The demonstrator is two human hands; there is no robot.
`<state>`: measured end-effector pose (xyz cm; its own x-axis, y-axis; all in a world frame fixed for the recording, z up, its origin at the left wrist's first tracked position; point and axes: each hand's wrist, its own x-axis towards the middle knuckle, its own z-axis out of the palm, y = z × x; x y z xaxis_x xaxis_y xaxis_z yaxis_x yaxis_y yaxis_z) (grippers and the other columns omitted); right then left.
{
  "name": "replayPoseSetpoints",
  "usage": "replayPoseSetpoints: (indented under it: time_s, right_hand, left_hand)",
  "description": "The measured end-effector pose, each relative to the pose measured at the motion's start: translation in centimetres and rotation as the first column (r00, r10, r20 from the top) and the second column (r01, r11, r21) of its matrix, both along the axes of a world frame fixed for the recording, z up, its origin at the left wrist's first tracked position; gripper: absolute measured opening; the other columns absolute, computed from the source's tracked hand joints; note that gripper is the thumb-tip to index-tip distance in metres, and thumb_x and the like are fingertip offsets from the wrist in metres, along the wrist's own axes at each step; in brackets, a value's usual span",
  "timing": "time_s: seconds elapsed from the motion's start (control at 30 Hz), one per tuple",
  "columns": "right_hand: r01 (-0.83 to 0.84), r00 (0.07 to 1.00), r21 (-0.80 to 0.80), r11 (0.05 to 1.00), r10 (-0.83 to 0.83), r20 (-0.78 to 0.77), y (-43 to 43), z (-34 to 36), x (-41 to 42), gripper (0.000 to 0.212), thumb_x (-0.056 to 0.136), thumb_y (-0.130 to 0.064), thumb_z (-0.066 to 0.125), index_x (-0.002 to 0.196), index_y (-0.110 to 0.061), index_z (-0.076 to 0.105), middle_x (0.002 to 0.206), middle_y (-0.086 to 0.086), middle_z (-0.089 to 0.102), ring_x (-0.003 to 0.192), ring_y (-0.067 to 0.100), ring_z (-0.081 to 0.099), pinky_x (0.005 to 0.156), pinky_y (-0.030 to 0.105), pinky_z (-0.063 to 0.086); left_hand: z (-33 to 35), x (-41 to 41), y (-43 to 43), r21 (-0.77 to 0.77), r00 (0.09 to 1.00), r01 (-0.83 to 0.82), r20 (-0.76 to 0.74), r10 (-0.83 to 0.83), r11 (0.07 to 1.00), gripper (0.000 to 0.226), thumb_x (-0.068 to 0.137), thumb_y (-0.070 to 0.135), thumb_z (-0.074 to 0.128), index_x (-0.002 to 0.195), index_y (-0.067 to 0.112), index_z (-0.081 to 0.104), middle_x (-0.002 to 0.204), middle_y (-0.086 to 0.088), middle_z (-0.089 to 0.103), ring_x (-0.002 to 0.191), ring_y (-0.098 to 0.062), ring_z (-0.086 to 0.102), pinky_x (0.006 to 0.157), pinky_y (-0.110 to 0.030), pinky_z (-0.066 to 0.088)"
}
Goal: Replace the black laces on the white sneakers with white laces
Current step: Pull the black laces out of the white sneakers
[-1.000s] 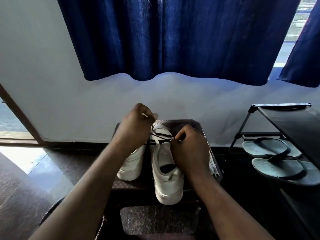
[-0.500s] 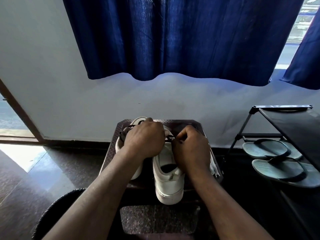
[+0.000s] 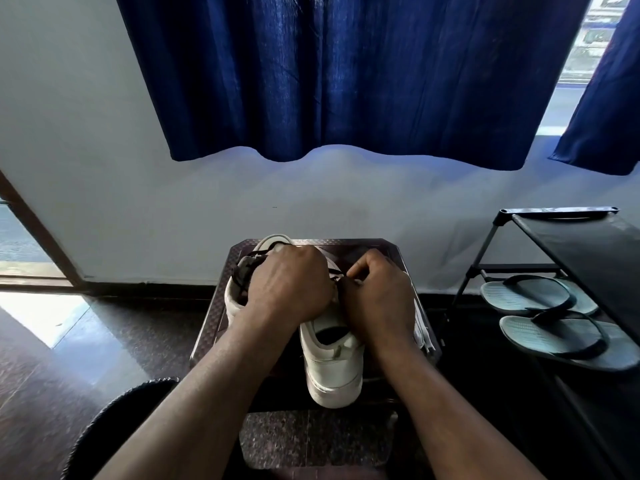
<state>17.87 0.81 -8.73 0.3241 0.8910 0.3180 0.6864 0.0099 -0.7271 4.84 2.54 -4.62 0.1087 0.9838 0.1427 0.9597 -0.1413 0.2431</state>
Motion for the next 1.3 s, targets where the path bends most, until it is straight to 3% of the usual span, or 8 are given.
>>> replayPoseSetpoints:
  time_s: [0.2, 0.37, 0.53, 0.83, 0.9, 1.03, 1.2, 1.3]
  right_hand:
    - [0.001, 1.000, -0.022, 1.000, -0.001, -0.012, 0.1, 0.0, 0.0, 0.009, 0.079, -0.025, 0.068, 0.080, -0.024, 0.059, 0.085, -0.004, 0.067, 0.077, 0.021, 0.063, 0.065, 0.035, 0.049]
    - [-0.008, 1.000, -0.016, 1.000, 0.008, -0.019, 0.0, 0.1, 0.1, 0.005, 0.077, -0.022, 0.064, 0.080, -0.024, 0.060, 0.083, -0.005, 0.065, 0.076, 0.019, 0.060, 0.064, 0.032, 0.042]
    - [0.006, 1.000, -0.020, 1.000, -0.006, -0.019, 0.2, 0.0, -0.1, 0.008, 0.078, -0.023, 0.068, 0.081, -0.024, 0.061, 0.084, -0.005, 0.066, 0.078, 0.020, 0.061, 0.065, 0.031, 0.040]
    - [0.013, 0.999, -0.017, 1.000, -0.014, -0.044, 0.2, -0.2, 0.2, 0.008, 0.078, -0.022, 0.068, 0.078, -0.023, 0.060, 0.080, -0.006, 0.066, 0.075, 0.018, 0.061, 0.063, 0.032, 0.042]
    - [0.009, 0.998, -0.013, 1.000, -0.009, -0.058, 0.2, -0.1, 0.2, 0.008, 0.079, -0.023, 0.067, 0.078, -0.023, 0.060, 0.080, -0.006, 0.066, 0.076, 0.018, 0.062, 0.063, 0.032, 0.042]
    - [-0.002, 0.997, -0.039, 0.999, -0.001, -0.081, 0.1, 0.0, 0.1, 0.006, 0.078, -0.025, 0.065, 0.078, -0.024, 0.059, 0.080, -0.007, 0.066, 0.074, 0.014, 0.060, 0.062, 0.029, 0.037]
    - [0.006, 0.996, -0.052, 0.999, -0.011, -0.093, -0.1, 0.5, 0.1, 0.004, 0.078, -0.022, 0.065, 0.078, -0.023, 0.061, 0.078, -0.008, 0.065, 0.069, 0.008, 0.055, 0.062, 0.029, 0.037]
    - [0.020, 0.995, -0.072, 0.997, -0.026, -0.092, -0.2, 1.0, 0.2, 0.005, 0.080, -0.024, 0.067, 0.079, -0.023, 0.062, 0.073, -0.011, 0.063, 0.066, 0.001, 0.053, 0.060, 0.028, 0.036]
  left_hand:
    - [0.5, -0.1, 0.2, -0.031, 0.971, 0.017, 0.240, -0.009, 0.999, 0.019, 0.093, 0.019, 0.056, 0.090, 0.027, 0.072, 0.101, -0.002, 0.065, 0.092, -0.023, 0.065, 0.078, -0.033, 0.052]
    - [1.8, -1.2, -0.2, -0.262, 0.339, 0.149, 0.919, 0.199, 0.954, 0.027, 0.106, 0.008, 0.047, 0.082, 0.012, 0.058, 0.083, -0.004, 0.076, 0.048, -0.014, 0.032, 0.050, -0.027, 0.025]
    - [0.0, -0.6, 0.2, 0.020, 0.927, 0.023, 0.373, -0.029, 1.000, 0.008, 0.096, 0.029, 0.059, 0.097, 0.022, 0.055, 0.086, 0.000, 0.067, 0.084, -0.025, 0.059, 0.071, -0.038, 0.048]
    - [0.1, 0.0, 0.4, -0.061, 0.987, 0.013, 0.159, -0.003, 0.998, 0.015, 0.094, 0.024, 0.059, 0.088, 0.024, 0.073, 0.111, -0.006, 0.069, 0.104, -0.027, 0.064, 0.085, -0.035, 0.052]
    - [0.6, -0.3, 0.3, -0.117, 0.890, 0.027, 0.455, 0.029, 0.993, 0.024, 0.098, 0.016, 0.057, 0.077, 0.026, 0.065, 0.105, -0.002, 0.070, 0.088, -0.014, 0.065, 0.074, -0.025, 0.047]
    - [2.9, -1.3, -0.3, -0.237, 0.282, 0.109, 0.939, 0.199, 0.965, 0.029, 0.109, 0.016, 0.047, 0.081, 0.011, 0.052, 0.090, -0.008, 0.078, 0.035, -0.010, 0.037, 0.038, -0.019, 0.028]
    - [1.6, -3.3, 0.8, 0.054, 0.838, -0.112, 0.541, 0.065, 0.992, 0.021, 0.102, 0.034, 0.051, 0.088, 0.021, 0.059, 0.082, 0.006, 0.073, 0.066, -0.020, 0.060, 0.061, -0.034, 0.046]
    - [0.5, -3.4, 0.7, 0.166, 0.956, -0.007, 0.289, -0.042, 0.986, 0.014, 0.100, 0.029, 0.051, 0.088, 0.023, 0.056, 0.084, 0.002, 0.068, 0.079, -0.028, 0.062, 0.070, -0.040, 0.053]
